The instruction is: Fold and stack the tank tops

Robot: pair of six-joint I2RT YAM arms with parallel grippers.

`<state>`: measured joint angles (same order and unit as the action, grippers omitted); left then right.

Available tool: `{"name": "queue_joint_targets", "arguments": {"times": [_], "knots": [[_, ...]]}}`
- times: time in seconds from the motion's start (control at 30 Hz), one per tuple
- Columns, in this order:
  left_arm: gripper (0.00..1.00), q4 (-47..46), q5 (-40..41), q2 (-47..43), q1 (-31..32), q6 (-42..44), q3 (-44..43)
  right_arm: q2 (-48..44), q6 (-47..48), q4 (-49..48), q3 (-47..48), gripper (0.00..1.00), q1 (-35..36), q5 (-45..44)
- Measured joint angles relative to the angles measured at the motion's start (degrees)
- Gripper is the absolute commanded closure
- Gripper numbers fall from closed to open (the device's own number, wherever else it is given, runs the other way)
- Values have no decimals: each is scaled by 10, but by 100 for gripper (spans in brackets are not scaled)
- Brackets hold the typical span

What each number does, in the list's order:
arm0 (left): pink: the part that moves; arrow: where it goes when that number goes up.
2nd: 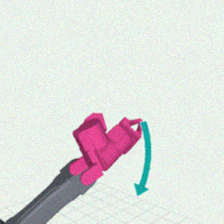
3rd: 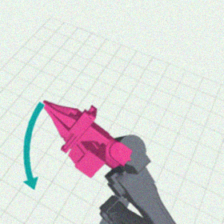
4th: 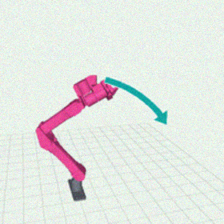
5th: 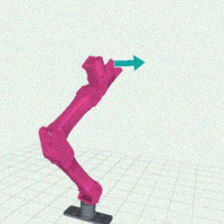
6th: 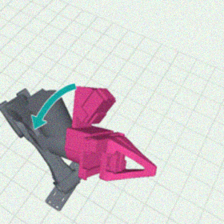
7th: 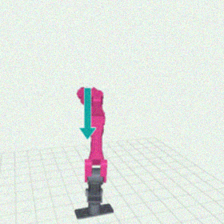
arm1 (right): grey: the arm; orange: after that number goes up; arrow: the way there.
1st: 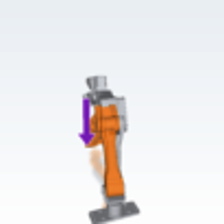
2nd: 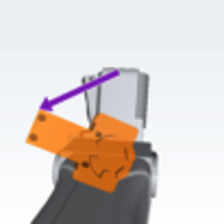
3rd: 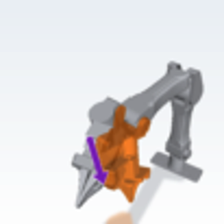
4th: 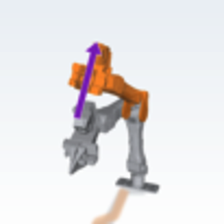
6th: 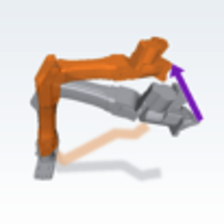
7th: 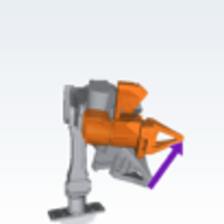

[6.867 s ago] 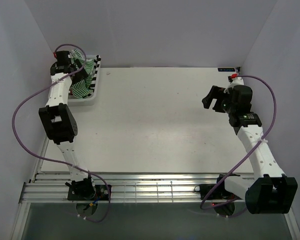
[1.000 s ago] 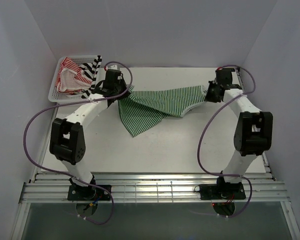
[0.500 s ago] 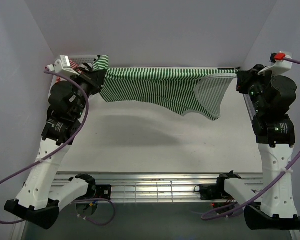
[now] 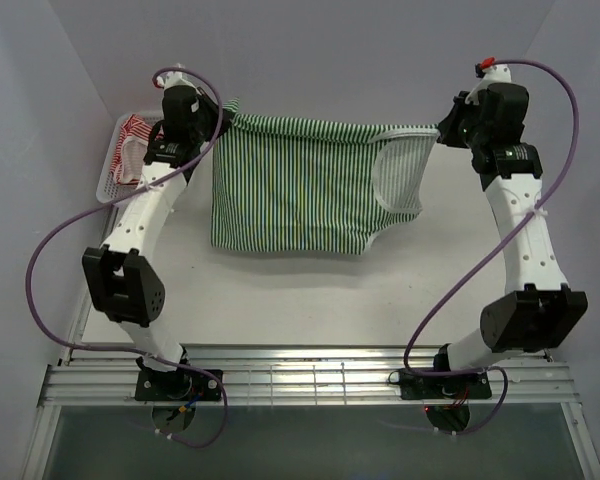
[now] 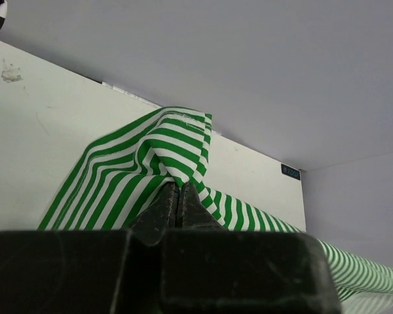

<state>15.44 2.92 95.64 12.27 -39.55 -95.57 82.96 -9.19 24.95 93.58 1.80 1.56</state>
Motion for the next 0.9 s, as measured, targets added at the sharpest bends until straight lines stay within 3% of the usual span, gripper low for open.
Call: {"name": "queue_joint_targets", "arguments": {"times": [0.13, 0.3, 0.4, 0.47, 0.57, 0.63, 0.67, 0.73, 0.77, 0.8, 0.87, 0.9], "knots": [[100, 14, -56, 80, -32, 3, -80, 82, 9, 12, 99, 92, -2, 26], [100, -1, -89, 42, -32, 12, -70, 48, 13, 7, 112, 92, -20, 36], [100, -36, -114, -40, -26, 7, 27, -20, 15, -8, 40, 92, -34, 35], [86, -76, -131, -108, -27, -5, 131, -71, 14, -19, -34, 92, -38, 32], [79, -113, -145, -186, -27, -34, 302, -121, 6, -24, -153, 92, -42, 30], [62, -123, -151, -203, -26, -53, 394, -134, -3, -23, -238, 92, -45, 29], [39, -123, -158, -203, -26, -63, 439, -135, -9, -19, -278, 84, -47, 29], [23, -103, -170, -194, -26, -79, 511, -130, -23, 1, -339, 66, -51, 26], [2, -84, -174, -191, -26, -88, 536, -125, -27, 18, -358, 51, -52, 23], [2, -63, -176, -190, -26, -91, 555, -120, -31, 33, -368, 28, -52, 17], [2, -15, -174, -195, -26, -102, 561, -115, -34, 51, -371, 10, -52, 0], [2, -1, -169, -202, -25, -102, 558, -115, -35, 55, -369, 10, -52, -5]]}}
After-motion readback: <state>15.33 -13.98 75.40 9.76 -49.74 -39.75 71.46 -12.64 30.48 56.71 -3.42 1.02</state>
